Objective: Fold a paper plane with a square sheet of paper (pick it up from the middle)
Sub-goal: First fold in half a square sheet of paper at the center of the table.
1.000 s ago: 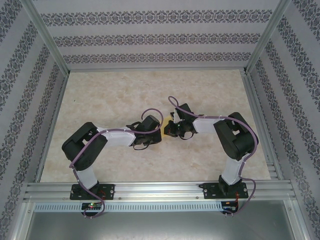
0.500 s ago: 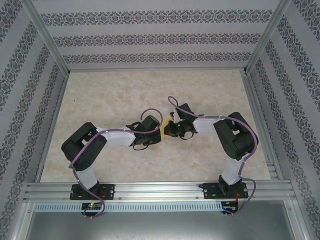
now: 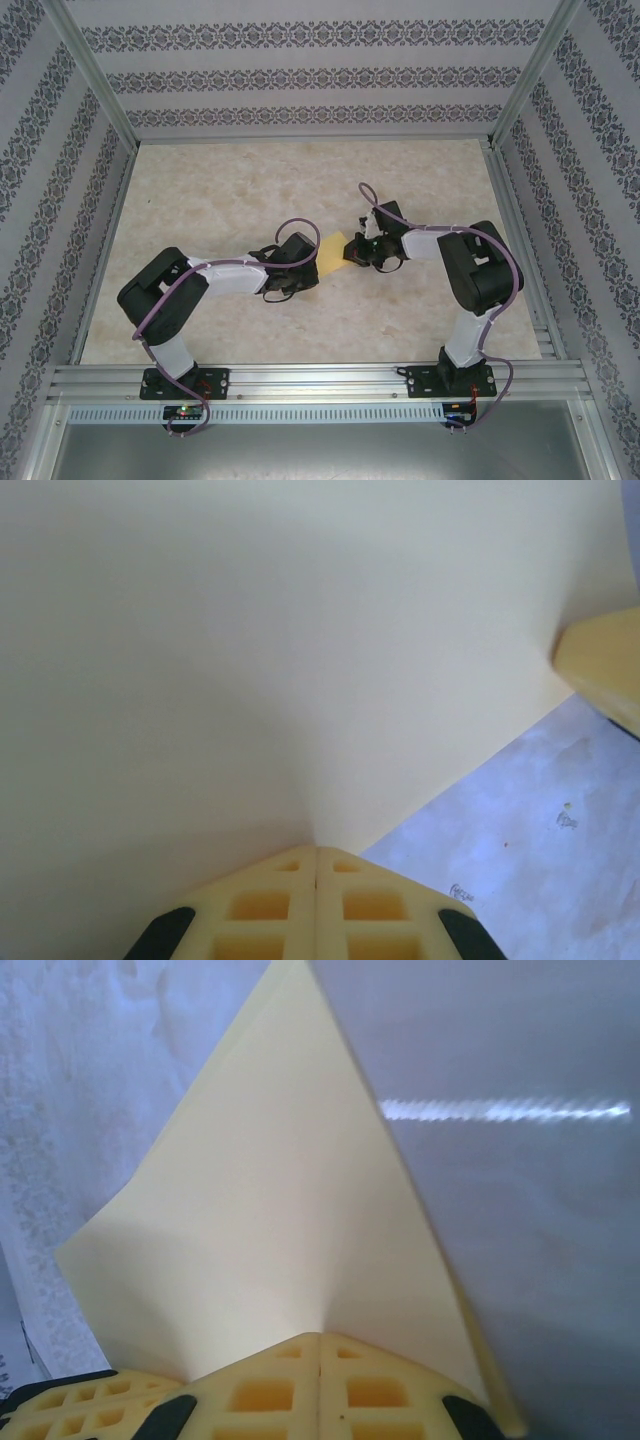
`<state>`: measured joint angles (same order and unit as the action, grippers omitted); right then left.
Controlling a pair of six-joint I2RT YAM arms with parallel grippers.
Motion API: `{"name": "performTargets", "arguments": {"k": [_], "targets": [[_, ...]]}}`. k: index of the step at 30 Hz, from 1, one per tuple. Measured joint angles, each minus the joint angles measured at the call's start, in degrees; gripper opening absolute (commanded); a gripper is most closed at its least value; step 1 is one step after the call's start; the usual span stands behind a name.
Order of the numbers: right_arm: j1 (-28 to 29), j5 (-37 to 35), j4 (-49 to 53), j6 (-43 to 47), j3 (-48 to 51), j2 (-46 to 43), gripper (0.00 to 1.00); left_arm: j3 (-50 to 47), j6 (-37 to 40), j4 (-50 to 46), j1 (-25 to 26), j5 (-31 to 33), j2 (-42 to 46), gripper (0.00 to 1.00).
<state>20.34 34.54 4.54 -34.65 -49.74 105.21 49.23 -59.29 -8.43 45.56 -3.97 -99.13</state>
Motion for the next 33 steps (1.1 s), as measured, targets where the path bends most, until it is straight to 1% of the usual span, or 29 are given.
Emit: {"name": "performTargets", "arguments": {"k": [6,8,13,16,20,28,33], "targets": [[-0.3,-1.1,0.2,0.3,0.3,-2.8,0.07,-0.1,0.0,-1.0,0.0,0.3,0.5,0.0],[1.3,-1.0,0.1,0.3,0.3,-4.0,0.07,-0.1,0.0,-1.1,0.0,0.3,0.5,0.0],[8.0,-0.9,-0.8,0.2,0.3,-3.8,0.07,-0.1,0.0,-1.4,0.0,0.4,0.6,0.0],[8.8,-0.5,-1.6,0.1,0.3,-2.1,0.07,-0.1,0.0,-2.0,0.0,0.6,0.8,0.0],[6.7,-0.9,-1.1,0.3,0.4,-0.7,0.06,-0.1,0.0,-2.8,0.0,0.9,1.0,0.0],[-2.2,-1.1,-0.2,1.8,0.7,-0.7,0.06,-0.1,-0.2,-3.2,0.0,1.1,1.2,0.0],[-5.2,-2.2,0.7,1.8,0.9,-2.4,0.06,-0.1,-0.2,-3.6,0.0,1.2,1.4,0.0]]}}
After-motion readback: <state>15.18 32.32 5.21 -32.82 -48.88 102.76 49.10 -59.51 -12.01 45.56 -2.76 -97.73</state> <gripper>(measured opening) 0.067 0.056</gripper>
